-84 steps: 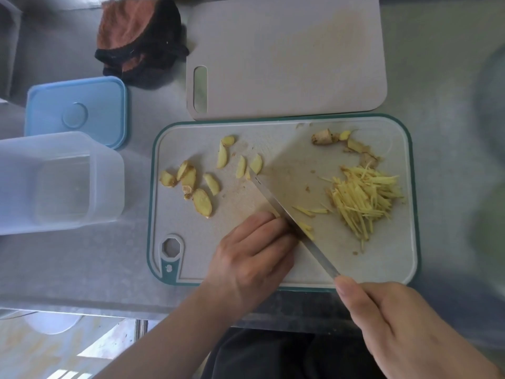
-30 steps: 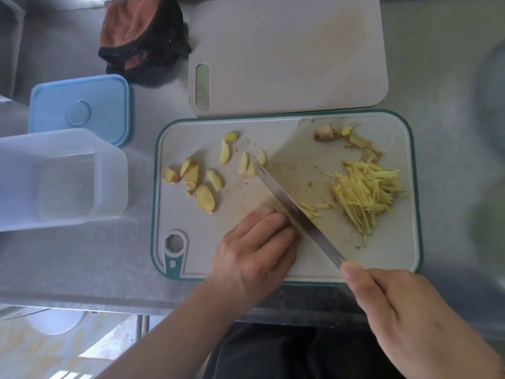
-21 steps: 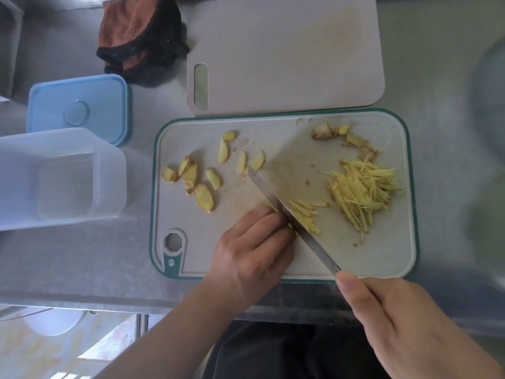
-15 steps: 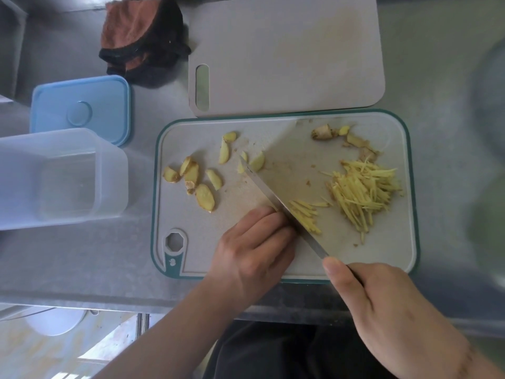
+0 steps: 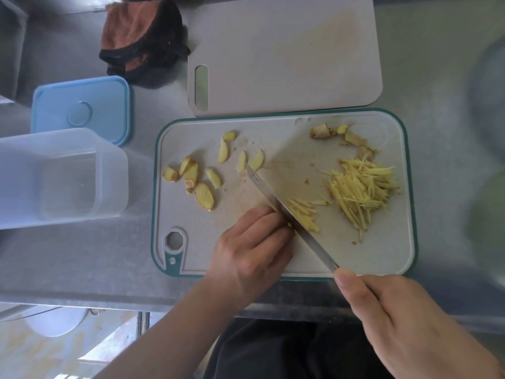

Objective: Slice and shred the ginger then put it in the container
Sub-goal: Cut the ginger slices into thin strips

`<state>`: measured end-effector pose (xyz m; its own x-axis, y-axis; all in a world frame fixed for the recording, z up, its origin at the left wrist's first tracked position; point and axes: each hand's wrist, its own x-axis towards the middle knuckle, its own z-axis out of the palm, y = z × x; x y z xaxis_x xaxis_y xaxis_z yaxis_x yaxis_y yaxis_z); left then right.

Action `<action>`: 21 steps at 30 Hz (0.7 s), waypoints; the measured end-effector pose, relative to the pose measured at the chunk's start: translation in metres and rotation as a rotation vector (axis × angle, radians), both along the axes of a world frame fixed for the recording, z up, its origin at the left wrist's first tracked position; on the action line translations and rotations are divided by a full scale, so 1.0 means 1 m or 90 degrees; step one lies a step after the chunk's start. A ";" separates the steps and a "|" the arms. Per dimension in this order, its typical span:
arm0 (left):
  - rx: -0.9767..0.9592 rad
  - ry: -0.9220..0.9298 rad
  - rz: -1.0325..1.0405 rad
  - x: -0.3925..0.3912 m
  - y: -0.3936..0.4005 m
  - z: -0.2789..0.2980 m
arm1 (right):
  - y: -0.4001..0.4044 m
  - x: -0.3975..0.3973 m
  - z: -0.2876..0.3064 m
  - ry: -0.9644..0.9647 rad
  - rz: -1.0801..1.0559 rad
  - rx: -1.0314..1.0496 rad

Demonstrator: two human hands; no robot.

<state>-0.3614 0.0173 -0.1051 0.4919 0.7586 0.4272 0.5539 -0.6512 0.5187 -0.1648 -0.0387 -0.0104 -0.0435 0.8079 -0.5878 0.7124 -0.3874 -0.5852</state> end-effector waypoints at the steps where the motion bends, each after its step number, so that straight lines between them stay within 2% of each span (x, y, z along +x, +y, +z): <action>1: -0.001 0.000 0.000 0.000 0.000 0.000 | 0.000 -0.001 -0.003 -0.004 0.002 -0.001; 8: -0.002 0.005 -0.003 0.000 0.002 0.000 | 0.012 -0.003 -0.018 0.003 -0.013 0.004; 21: 0.005 -0.008 0.004 -0.002 -0.001 -0.002 | 0.001 0.000 0.002 -0.009 0.000 -0.004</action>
<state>-0.3629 0.0159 -0.1075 0.4809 0.7588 0.4393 0.5516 -0.6513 0.5211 -0.1650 -0.0374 -0.0084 -0.0350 0.8040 -0.5936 0.7207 -0.3912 -0.5724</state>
